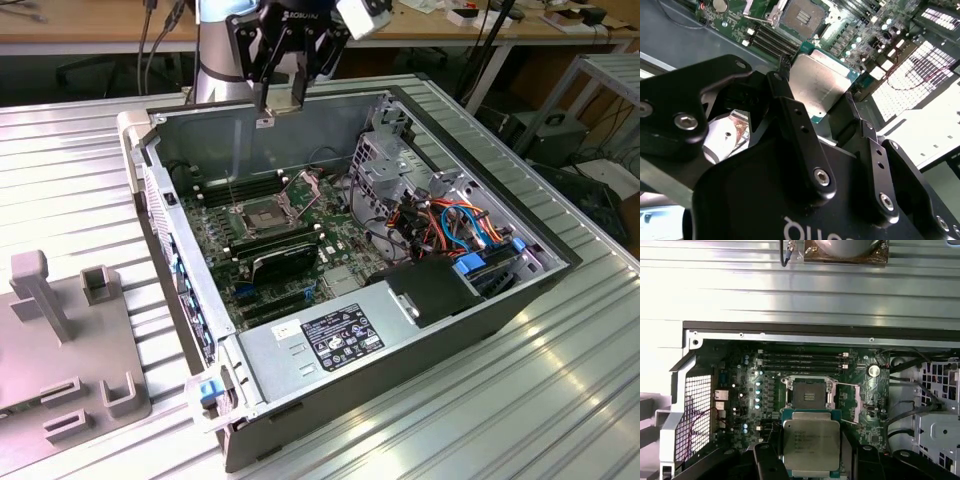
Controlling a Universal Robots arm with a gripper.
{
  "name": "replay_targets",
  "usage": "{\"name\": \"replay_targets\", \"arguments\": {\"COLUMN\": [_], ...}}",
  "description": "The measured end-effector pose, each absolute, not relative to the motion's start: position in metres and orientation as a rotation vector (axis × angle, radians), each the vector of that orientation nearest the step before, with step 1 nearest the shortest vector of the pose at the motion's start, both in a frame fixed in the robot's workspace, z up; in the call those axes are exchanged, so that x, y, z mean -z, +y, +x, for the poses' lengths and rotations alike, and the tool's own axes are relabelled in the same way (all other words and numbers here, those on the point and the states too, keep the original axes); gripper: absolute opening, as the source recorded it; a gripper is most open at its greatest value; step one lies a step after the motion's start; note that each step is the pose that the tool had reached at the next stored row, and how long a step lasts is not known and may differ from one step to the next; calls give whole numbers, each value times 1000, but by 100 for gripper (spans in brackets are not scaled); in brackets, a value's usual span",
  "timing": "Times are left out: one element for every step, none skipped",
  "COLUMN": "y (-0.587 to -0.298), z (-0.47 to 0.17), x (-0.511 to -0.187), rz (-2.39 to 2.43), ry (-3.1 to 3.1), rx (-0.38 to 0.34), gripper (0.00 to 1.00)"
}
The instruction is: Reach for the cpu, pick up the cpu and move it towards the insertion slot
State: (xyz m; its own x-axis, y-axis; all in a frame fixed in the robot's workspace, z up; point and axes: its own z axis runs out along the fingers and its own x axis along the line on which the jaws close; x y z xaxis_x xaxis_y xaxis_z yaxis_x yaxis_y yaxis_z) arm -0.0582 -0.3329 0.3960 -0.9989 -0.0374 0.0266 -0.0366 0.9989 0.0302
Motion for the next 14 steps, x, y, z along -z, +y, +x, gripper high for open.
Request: {"name": "replay_targets", "arguments": {"y": [-330,-328,-326,-324,-321,-320,-317,-317,-317,-317,-317,-317,-317,-317], "z": [-58,-58,-58,-58,-58,-58,-58,-58,-58,-58,-58,-58,-58,-58], "x": [-396,-396,-396,-396,-396,-396,-396,-396,-396,-396,-396,-396,-396,-396], "rz": [58,58,57,58,58,58,58,58,58,58,58,56,56,56], "ry": [-3114,-3114,-3114,-3114,-3114,-3114,-3114,-3114,-3114,-3114,-3114,-3114,-3114,-3114], "rx": [46,46,46,46,46,46,46,46,46,46,46,46,45,45], "gripper": [55,55,55,55,55,55,55,55,55,55,55,55,55,55]}}
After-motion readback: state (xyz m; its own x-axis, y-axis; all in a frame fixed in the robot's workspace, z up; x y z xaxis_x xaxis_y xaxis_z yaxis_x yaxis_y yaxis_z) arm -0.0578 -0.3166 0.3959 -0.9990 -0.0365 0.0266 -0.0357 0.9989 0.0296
